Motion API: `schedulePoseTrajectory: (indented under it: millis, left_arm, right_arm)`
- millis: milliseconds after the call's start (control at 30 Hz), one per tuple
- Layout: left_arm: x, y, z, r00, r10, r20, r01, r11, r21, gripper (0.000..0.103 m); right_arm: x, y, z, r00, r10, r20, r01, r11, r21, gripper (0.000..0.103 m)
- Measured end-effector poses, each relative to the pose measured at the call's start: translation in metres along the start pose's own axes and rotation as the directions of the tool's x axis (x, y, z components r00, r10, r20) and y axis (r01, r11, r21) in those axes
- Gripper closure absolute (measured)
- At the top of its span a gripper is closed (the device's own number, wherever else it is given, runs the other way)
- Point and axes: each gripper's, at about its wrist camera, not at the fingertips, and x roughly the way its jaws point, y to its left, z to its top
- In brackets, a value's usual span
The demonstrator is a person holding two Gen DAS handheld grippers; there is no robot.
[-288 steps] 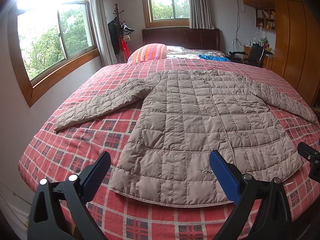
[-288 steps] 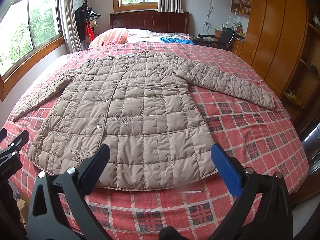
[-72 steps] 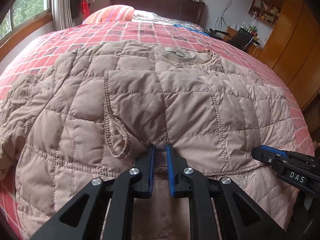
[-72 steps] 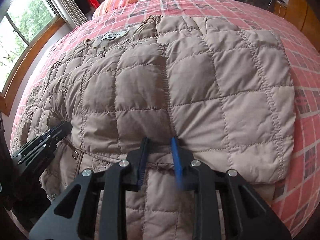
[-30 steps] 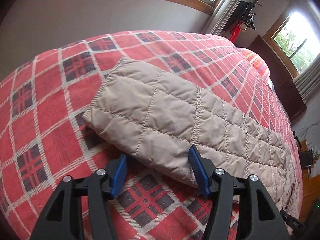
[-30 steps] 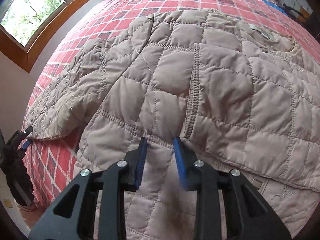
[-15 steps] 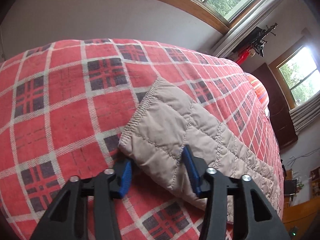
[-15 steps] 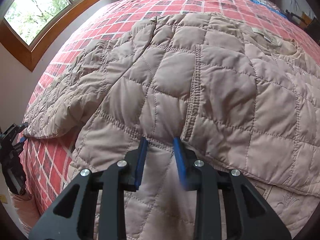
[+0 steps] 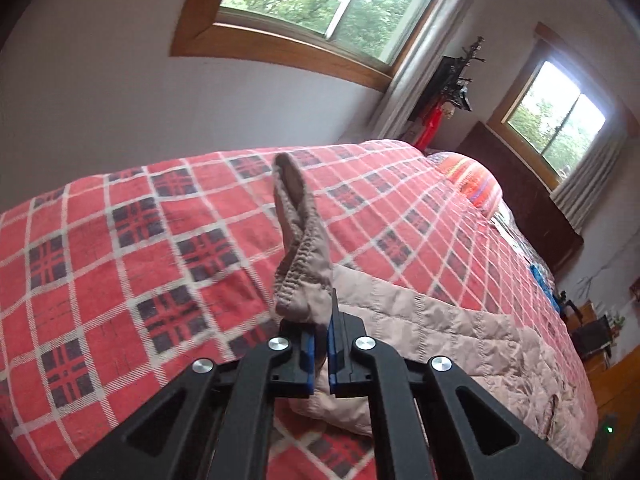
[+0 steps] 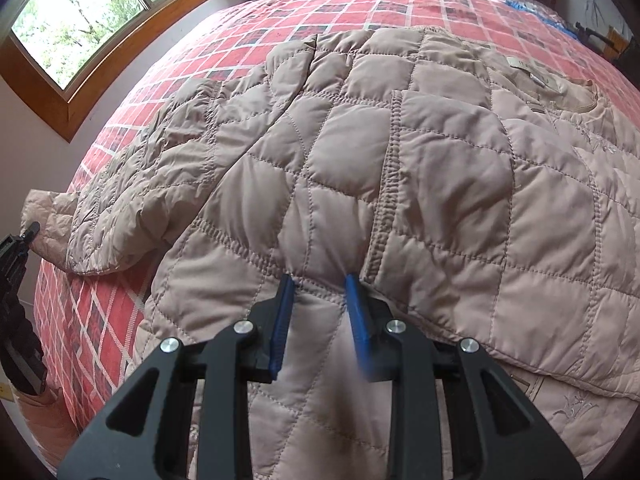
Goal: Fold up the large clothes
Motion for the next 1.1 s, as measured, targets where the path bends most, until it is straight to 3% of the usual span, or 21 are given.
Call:
schedulePoseTrajectory:
  millis: [267, 433, 700, 833, 933, 1000, 1067, 1100]
  left_arm:
    - [0.014, -0.085, -0.034, 0.991, -0.102, -0.083, 0.115, 0.980, 0.162, 0.100]
    - [0.016, -0.132, -0.064, 0.977, -0.167, -0.135, 0.197, 0.945, 0.260, 0.100]
    - [0.071, -0.136, -0.100, 0.945, -0.137, -0.297, 0.220, 0.938, 0.268, 0.099]
    - [0.072, -0.135, -0.102, 0.932, -0.166, -0.324, 0.258, 0.928, 0.267, 0.096]
    - [0.053, -0.131, -0.096, 0.885, -0.268, -0.380, 0.358, 0.914, 0.189, 0.081]
    - [0.032, -0.130, -0.089, 0.858, -0.334, -0.391, 0.422, 0.891, 0.166, 0.078]
    - [0.008, -0.128, -0.077, 0.818, -0.429, -0.383, 0.509, 0.850, 0.135, 0.059]
    - [-0.002, -0.125, -0.071, 0.791, -0.484, -0.374, 0.556, 0.824, 0.110, 0.057]
  right_arm:
    - [-0.003, -0.008, 0.001, 1.000, 0.022, -0.003, -0.022, 1.000, 0.008, 0.076]
    - [-0.006, -0.016, 0.002, 0.999, 0.040, -0.005, -0.040, 0.999, 0.014, 0.076]
    - [-0.010, -0.024, 0.003, 0.999, 0.047, -0.004, -0.046, 0.999, 0.014, 0.076]
    - [-0.010, -0.023, 0.004, 0.999, 0.043, -0.003, -0.043, 0.999, 0.012, 0.076]
    - [-0.009, -0.020, 0.003, 0.999, 0.040, -0.002, -0.040, 0.999, 0.007, 0.076]
    - [-0.008, -0.017, 0.003, 0.999, 0.039, -0.003, -0.039, 0.999, 0.004, 0.076]
    - [-0.007, -0.016, 0.003, 0.999, 0.039, -0.004, -0.039, 0.999, 0.006, 0.076]
    - [-0.008, -0.016, 0.003, 0.999, 0.037, -0.003, -0.037, 0.999, 0.006, 0.076]
